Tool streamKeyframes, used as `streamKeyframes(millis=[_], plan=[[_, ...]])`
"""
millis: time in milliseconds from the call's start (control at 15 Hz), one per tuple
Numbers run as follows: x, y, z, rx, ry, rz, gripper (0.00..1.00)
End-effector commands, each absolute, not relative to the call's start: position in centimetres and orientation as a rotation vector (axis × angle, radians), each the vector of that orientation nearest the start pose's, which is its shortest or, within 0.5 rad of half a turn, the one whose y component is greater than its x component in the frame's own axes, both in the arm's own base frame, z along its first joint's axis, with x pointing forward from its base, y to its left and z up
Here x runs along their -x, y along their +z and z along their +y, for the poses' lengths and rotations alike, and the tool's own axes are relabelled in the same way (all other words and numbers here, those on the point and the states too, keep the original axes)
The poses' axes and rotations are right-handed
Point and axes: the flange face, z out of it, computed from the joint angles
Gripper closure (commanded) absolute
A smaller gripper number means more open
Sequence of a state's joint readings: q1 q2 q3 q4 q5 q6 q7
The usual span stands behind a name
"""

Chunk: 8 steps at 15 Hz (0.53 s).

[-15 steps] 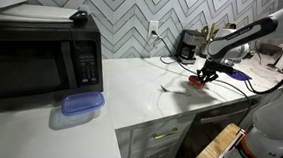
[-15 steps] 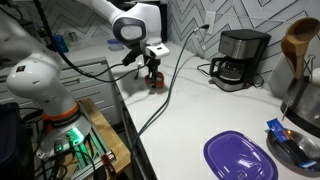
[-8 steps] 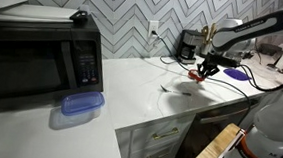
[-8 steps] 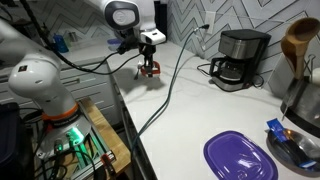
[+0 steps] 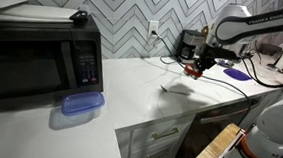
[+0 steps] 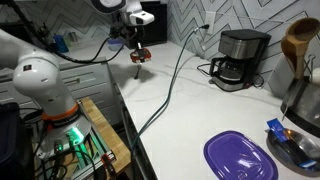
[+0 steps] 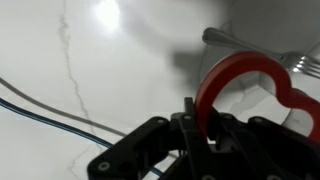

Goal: Move the heart shaped object to the left

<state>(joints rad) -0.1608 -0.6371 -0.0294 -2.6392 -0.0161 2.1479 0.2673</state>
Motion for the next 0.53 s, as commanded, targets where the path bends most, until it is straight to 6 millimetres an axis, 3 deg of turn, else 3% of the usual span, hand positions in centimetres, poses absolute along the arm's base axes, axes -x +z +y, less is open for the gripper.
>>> streamKeyframes(millis=[0,67,133,267,467], plan=[[-34.7,46.7,-2.7,3.096,-0.265,0.444,0.97],[-34.7,46.8,-1.9,3.111,-0.285,0.408,0.97],[-35.8,46.7,-3.3,3.101,-0.267,0.5,0.89],[-35.7,47.0,-1.9,3.115,-0.285,0.446,0.89],[-35.5,47.0,-1.8,3.118,-0.29,0.432,0.89]])
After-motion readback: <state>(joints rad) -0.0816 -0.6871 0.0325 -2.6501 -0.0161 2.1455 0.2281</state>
